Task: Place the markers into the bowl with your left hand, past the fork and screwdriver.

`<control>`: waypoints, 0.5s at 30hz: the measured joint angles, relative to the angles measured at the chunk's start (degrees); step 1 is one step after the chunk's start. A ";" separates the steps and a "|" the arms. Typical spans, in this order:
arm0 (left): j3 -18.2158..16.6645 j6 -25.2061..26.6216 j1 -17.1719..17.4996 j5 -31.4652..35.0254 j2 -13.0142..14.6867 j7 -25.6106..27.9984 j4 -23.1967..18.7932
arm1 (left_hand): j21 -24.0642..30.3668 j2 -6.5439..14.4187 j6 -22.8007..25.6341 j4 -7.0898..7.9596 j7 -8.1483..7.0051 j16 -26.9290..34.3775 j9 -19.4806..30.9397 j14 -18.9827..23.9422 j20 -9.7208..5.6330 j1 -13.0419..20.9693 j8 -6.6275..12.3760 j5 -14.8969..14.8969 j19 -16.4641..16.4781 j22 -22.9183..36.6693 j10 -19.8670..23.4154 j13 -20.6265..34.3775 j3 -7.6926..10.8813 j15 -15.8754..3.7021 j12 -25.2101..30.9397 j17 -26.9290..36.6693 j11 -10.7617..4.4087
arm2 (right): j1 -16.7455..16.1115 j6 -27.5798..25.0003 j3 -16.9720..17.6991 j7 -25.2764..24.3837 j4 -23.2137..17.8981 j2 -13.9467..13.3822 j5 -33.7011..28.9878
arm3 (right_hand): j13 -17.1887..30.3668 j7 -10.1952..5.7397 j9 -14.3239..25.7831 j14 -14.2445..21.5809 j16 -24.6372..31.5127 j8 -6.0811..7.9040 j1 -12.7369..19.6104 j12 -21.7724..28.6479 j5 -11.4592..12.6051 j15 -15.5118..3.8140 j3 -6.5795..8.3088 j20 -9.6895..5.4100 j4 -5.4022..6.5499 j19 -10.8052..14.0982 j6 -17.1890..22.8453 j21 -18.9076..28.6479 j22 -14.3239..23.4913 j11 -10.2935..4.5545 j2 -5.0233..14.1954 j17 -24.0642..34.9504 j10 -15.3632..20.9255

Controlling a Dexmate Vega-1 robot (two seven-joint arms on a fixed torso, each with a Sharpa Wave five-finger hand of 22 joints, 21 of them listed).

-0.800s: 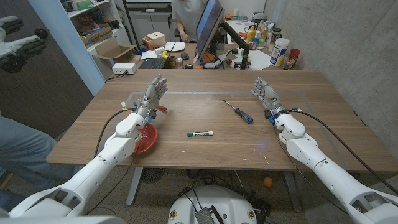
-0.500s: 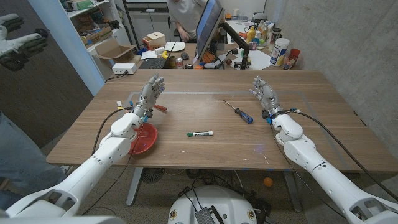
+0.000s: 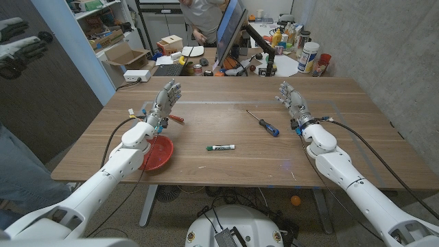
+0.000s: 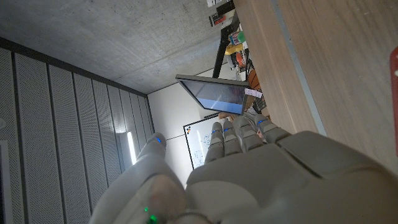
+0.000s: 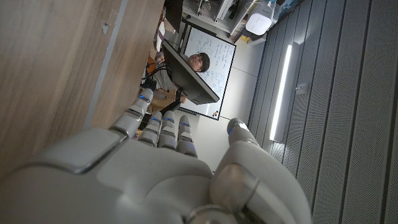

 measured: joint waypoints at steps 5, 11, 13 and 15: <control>0.33 0.29 -0.06 0.42 0.62 0.03 -0.46 | 0.00 0.45 0.00 -0.31 0.00 0.23 0.00 0.26 0.34 0.45 0.00 0.00 -0.34 0.00 0.24 0.00 0.31 0.25 0.00 -0.16 -0.22 | -1.09 0.11 0.60 -0.33 -1.21 -0.20 -0.37 | 0.00 -0.31 0.00 -0.01 0.00 0.00 0.00 0.00 0.00 -0.01 0.23 0.00 -0.23 0.00 0.31 0.00 0.00 -0.22 0.00 -0.02 0.38; 0.63 0.98 0.07 1.26 1.90 0.24 -1.79 | 0.00 1.07 0.31 -0.67 -0.31 0.23 0.27 0.72 0.42 1.06 0.22 0.00 -0.43 -0.01 0.35 0.00 0.67 -0.21 0.26 -0.15 -0.25 | -2.52 0.46 1.20 -1.16 -2.53 -0.43 -0.61 | -0.01 -0.31 0.00 -0.01 0.00 0.00 0.00 0.00 0.00 -0.01 0.23 0.00 -0.23 0.00 0.31 0.00 0.00 -0.22 0.00 -0.01 0.38; 0.73 1.35 0.11 1.89 2.40 0.36 -2.32 | 0.00 1.29 0.52 -0.79 -0.11 0.24 0.27 0.93 0.42 1.28 0.22 0.00 -0.43 -0.01 0.53 0.00 0.79 0.00 0.26 -0.15 -0.08 | -3.30 0.55 1.49 -1.40 -3.29 -0.51 -0.69 | -0.01 -0.31 0.00 -0.01 0.00 0.00 0.00 0.00 0.00 -0.01 0.23 0.00 -0.23 0.00 0.30 0.00 0.00 -0.22 0.00 -0.01 0.38; 0.94 1.86 0.21 2.96 3.28 0.47 -3.26 | 0.00 1.72 0.52 -1.14 -0.11 0.24 0.27 1.01 0.67 1.71 0.22 0.00 -0.67 -0.01 0.53 0.00 1.14 0.08 0.26 -0.15 -0.08 | -4.12 0.71 1.78 -1.79 -4.01 -0.56 -0.76 | -0.01 -0.31 0.00 -0.01 0.00 0.00 0.00 0.00 0.00 -0.01 0.23 0.00 -0.23 0.00 0.31 0.00 0.00 -0.22 0.00 -0.01 0.38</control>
